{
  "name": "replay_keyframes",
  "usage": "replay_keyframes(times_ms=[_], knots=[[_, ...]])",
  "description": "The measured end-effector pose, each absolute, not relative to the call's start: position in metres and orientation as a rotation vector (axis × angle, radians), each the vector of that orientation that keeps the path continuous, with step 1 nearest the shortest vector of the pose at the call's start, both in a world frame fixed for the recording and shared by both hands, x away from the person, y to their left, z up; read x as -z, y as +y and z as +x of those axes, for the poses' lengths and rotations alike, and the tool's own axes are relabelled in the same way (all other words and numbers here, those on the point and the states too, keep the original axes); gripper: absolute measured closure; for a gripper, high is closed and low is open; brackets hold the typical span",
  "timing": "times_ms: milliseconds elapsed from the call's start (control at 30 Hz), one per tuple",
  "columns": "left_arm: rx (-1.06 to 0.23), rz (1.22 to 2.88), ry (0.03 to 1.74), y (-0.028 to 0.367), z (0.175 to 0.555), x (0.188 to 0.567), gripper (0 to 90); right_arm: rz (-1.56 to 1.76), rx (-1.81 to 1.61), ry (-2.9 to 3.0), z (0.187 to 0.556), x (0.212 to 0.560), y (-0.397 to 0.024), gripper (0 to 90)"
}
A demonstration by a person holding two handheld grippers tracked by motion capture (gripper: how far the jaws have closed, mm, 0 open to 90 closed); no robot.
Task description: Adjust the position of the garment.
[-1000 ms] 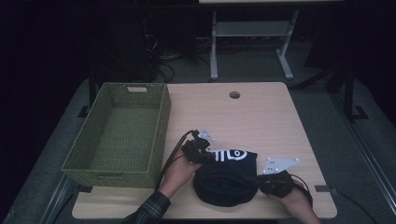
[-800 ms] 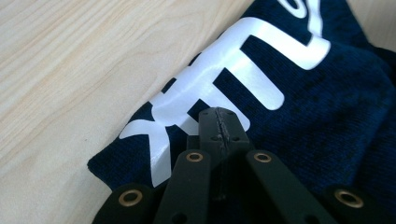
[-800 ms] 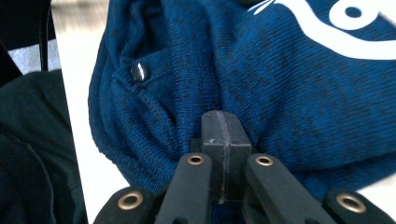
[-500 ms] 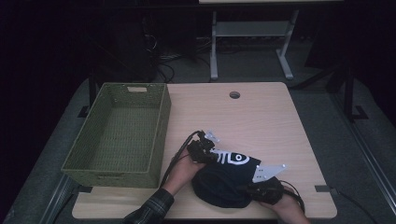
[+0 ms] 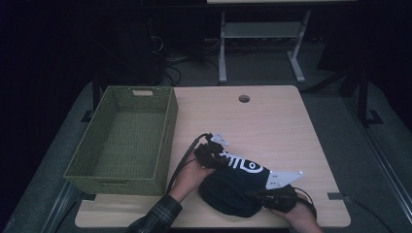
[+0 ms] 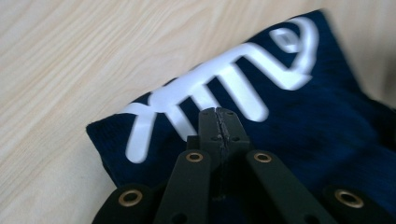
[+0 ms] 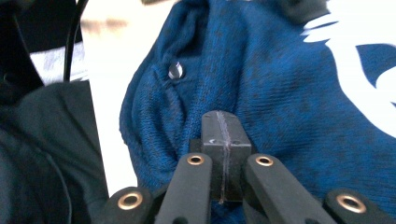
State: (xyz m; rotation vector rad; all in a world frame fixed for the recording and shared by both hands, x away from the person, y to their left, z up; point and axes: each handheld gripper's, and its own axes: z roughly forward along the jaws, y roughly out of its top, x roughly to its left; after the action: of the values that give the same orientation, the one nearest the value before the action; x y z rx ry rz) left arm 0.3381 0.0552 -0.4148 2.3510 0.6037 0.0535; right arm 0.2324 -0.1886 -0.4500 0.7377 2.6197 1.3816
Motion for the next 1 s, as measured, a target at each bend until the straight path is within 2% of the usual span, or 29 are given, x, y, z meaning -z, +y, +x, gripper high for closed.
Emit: replay_keyframes(times_ms=[233, 433, 600, 800, 900, 933, 1000], knots=[[-0.063, 2.390, 0.596, 0.072, 0.309, 0.412, 89.7, 0.794, -1.359, 2.563, 0.236, 0.449, -0.200, 89.7], [-0.045, 2.434, 0.621, 0.069, 0.311, 0.433, 89.7, 0.816, -1.259, 2.623, 0.240, 0.464, -0.191, 89.6], [-0.047, 2.430, 0.613, 0.072, 0.310, 0.426, 88.2, 0.812, -1.258, 2.612, 0.240, 0.463, -0.192, 88.3], [-0.067, 2.376, 0.683, 0.086, 0.314, 0.412, 74.8, 0.855, -1.273, 2.538, 0.238, 0.456, -0.207, 78.6], [-0.077, 2.338, 0.743, 0.094, 0.320, 0.410, 63.2, 0.886, -1.258, 2.491, 0.238, 0.452, -0.217, 70.8], [-0.070, 2.338, 0.758, 0.095, 0.321, 0.410, 56.8, 0.911, -1.253, 2.467, 0.238, 0.451, -0.223, 64.9], [-0.057, 2.343, 0.787, 0.096, 0.324, 0.413, 49.7, 0.941, -1.237, 2.449, 0.238, 0.452, -0.229, 58.4]])
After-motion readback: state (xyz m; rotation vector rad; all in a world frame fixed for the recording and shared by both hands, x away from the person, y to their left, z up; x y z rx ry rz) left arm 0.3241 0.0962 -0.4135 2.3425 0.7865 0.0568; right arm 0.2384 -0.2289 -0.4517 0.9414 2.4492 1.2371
